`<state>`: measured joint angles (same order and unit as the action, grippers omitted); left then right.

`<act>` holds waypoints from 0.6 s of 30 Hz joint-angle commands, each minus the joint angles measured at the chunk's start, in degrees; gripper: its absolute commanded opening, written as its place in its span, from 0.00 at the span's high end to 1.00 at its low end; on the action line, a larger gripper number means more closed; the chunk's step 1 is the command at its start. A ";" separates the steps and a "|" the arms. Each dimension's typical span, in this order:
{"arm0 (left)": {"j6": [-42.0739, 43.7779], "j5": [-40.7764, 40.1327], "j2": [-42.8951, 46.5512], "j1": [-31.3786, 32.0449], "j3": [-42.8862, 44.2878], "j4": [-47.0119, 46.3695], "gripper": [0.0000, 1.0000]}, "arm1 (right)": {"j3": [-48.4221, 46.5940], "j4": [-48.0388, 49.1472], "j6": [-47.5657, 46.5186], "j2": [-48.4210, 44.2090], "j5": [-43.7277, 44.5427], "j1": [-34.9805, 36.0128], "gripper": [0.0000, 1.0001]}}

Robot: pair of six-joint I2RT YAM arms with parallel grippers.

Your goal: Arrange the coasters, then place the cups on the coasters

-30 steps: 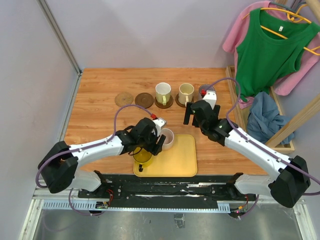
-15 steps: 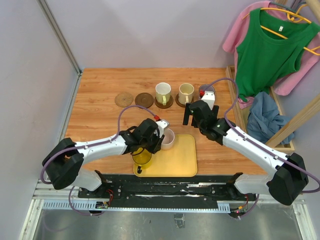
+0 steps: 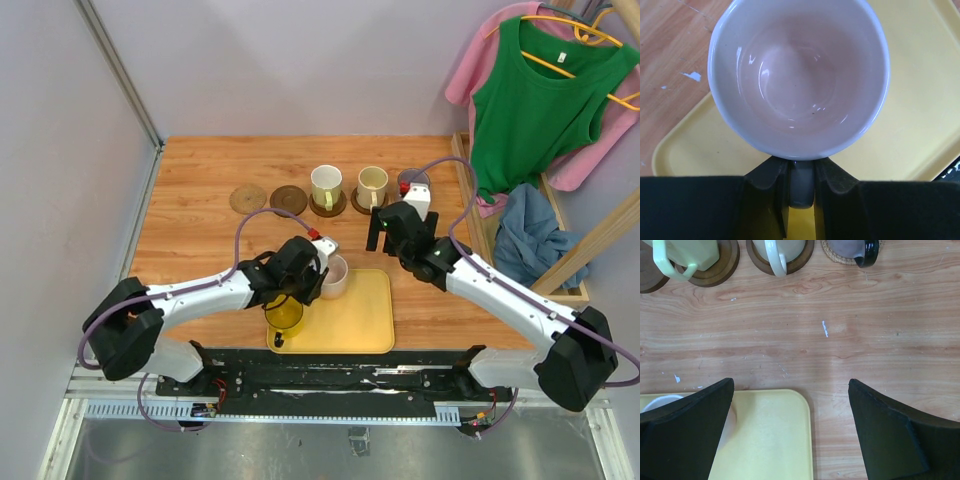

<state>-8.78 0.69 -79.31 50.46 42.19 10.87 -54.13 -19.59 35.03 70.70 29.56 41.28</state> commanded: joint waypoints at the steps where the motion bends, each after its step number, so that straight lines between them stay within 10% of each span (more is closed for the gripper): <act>1: 0.89 -4.88 4.11 0.52 4.69 -3.23 0.86 | 1.61 -0.97 0.75 -2.13 1.64 0.65 0.02; 18: -4.66 -22.42 6.71 -7.64 13.83 -1.16 0.99 | 3.24 -2.50 -2.16 -6.85 5.26 0.57 0.02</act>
<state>-10.59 -16.95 -74.11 48.05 53.15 12.82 -51.46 -21.30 34.48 65.78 31.88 41.28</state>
